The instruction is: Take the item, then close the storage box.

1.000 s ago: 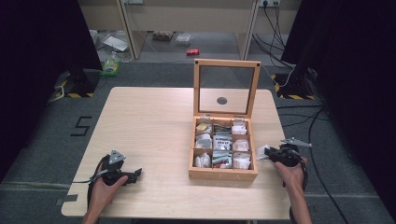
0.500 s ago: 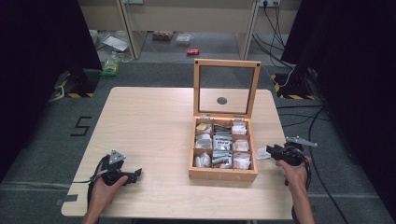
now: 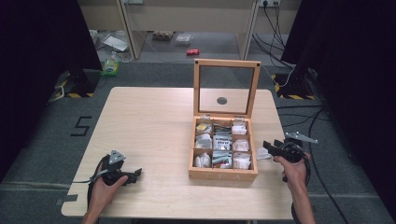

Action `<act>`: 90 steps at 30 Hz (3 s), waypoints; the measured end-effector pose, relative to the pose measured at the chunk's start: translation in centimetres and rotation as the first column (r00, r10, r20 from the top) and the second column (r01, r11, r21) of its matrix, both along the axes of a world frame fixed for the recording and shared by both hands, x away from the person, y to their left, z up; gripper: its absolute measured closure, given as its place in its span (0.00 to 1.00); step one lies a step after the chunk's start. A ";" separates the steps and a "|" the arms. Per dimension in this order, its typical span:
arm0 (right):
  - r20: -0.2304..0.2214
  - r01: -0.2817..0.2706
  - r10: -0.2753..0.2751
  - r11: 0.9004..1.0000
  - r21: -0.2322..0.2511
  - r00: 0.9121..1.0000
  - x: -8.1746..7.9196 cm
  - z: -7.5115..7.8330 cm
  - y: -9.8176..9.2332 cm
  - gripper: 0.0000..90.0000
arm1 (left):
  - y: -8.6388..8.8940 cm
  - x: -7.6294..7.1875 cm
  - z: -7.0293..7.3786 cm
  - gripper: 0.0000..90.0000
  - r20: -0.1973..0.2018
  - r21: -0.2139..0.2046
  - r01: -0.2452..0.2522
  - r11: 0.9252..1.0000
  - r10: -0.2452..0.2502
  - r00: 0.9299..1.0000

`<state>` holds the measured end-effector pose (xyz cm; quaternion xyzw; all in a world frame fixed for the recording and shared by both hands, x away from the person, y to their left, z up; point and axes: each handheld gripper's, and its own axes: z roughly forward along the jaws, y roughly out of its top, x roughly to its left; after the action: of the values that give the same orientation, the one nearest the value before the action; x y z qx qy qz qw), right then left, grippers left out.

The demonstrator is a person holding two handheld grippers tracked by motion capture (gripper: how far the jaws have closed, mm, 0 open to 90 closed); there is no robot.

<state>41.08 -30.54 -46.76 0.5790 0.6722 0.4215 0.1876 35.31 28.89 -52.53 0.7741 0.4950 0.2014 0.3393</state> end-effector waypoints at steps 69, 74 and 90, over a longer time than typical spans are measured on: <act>0.183 -0.070 0.071 0.997 -0.012 0.981 11.0 6.1 4.9 0.39 | -0.1 0.2 0.0 0.00 0.000 0.003 0.003 1.000 -0.003 1.000; 0.170 -0.076 0.079 0.997 -0.019 0.982 11.5 5.7 5.2 0.39 | -0.1 0.2 0.0 0.00 0.000 0.003 0.003 1.000 -0.003 1.000; 0.167 -0.105 0.107 0.994 -0.021 0.980 12.7 5.2 5.9 0.38 | -0.1 0.1 0.0 0.00 0.004 0.006 0.005 1.000 -0.005 1.000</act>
<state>53.76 -24.64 -41.58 0.5038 0.6863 0.4741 0.2245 35.42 28.77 -52.52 0.7759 0.4919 0.2035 0.3386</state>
